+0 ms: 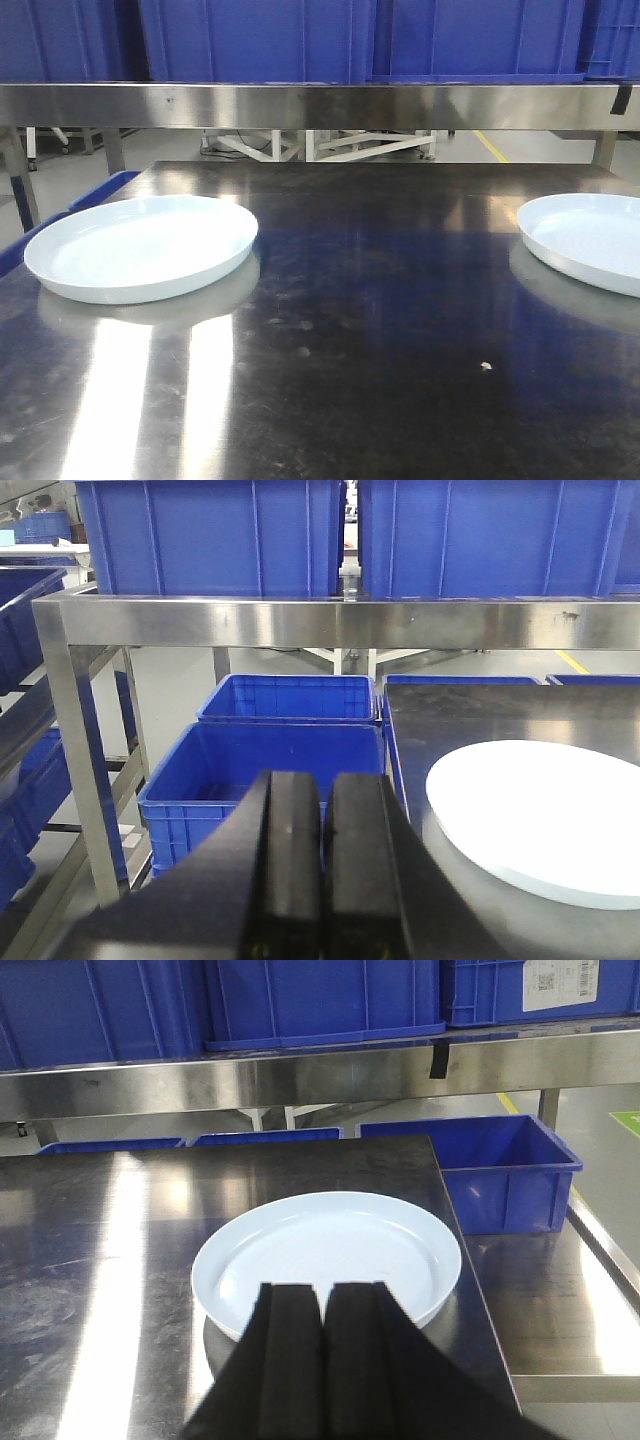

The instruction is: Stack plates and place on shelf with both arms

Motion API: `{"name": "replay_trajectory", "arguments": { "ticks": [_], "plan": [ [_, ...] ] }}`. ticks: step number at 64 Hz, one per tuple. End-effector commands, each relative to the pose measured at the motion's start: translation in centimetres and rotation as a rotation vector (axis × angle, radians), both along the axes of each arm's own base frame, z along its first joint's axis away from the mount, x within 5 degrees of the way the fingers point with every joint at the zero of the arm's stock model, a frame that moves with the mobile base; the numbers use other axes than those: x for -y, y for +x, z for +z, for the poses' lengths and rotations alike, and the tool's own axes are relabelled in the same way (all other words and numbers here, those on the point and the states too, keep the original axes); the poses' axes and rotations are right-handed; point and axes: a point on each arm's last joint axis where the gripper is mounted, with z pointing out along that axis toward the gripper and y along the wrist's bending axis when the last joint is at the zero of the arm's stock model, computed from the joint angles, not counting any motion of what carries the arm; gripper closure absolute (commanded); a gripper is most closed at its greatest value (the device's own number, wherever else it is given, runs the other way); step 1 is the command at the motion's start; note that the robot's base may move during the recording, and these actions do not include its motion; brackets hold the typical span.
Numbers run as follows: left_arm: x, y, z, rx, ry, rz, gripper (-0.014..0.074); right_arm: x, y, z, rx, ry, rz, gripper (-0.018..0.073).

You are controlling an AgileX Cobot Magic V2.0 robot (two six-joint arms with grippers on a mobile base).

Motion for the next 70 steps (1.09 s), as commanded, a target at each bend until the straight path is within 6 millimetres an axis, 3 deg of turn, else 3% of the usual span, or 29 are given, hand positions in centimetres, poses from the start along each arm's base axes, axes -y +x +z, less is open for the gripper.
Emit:
{"name": "replay_trajectory", "arguments": {
  "ticks": [1, 54, 63, 70],
  "plan": [
    [0.1, -0.2, 0.8, 0.107, -0.006, -0.011, 0.0513, 0.0, -0.2, 0.9, 0.11, -0.009, -0.002, 0.0536],
    [0.1, -0.2, 0.9, 0.108, -0.006, -0.011, 0.0513, 0.0, -0.2, 0.9, 0.11, -0.009, -0.002, 0.0536],
    [0.0, 0.0, 3.4, 0.083, -0.008, -0.005, 0.0513, 0.0, -0.2, 0.9, 0.11, -0.009, -0.002, 0.0536],
    [-0.1, 0.8, 7.6, -0.038, -0.01, 0.009, 0.0513, 0.0, -0.2, 0.9, 0.11, -0.009, -0.002, 0.0536]
  ]
}}
